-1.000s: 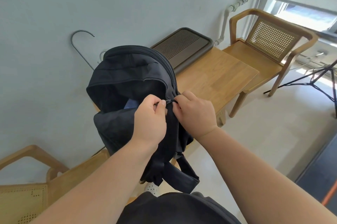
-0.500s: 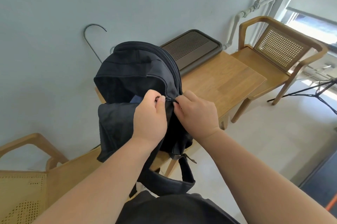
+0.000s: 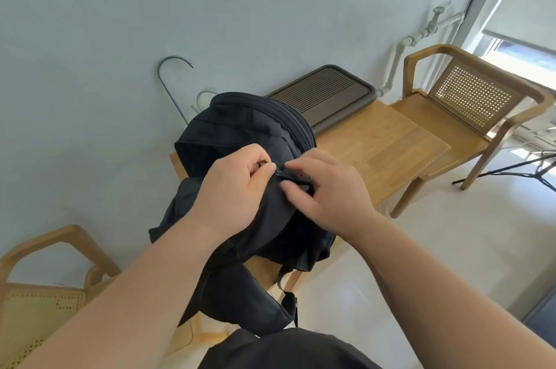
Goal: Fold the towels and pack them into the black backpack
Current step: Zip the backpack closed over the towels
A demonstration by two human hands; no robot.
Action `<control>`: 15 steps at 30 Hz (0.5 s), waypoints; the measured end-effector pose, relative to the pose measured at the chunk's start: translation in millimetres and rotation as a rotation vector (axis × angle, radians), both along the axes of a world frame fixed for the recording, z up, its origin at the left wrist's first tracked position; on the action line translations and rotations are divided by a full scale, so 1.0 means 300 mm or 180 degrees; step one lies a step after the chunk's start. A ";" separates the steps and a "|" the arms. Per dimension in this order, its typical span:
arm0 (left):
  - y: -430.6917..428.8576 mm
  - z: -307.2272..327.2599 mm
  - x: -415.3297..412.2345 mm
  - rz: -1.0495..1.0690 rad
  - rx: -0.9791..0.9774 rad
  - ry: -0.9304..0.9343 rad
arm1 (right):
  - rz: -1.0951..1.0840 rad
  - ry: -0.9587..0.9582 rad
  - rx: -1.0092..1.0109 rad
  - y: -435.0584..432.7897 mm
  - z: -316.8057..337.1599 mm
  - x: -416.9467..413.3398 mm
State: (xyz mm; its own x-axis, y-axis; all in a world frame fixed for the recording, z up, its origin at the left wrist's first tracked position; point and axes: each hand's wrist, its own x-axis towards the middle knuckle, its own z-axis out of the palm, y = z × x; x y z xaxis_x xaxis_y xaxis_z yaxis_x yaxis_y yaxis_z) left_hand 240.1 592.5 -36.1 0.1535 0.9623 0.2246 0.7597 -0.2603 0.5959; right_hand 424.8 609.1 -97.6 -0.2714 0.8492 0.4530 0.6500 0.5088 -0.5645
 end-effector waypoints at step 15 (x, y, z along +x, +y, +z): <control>0.025 0.025 -0.041 0.0519 -0.0029 -0.0198 | -0.0727 -0.1058 0.0207 0.035 -0.002 0.112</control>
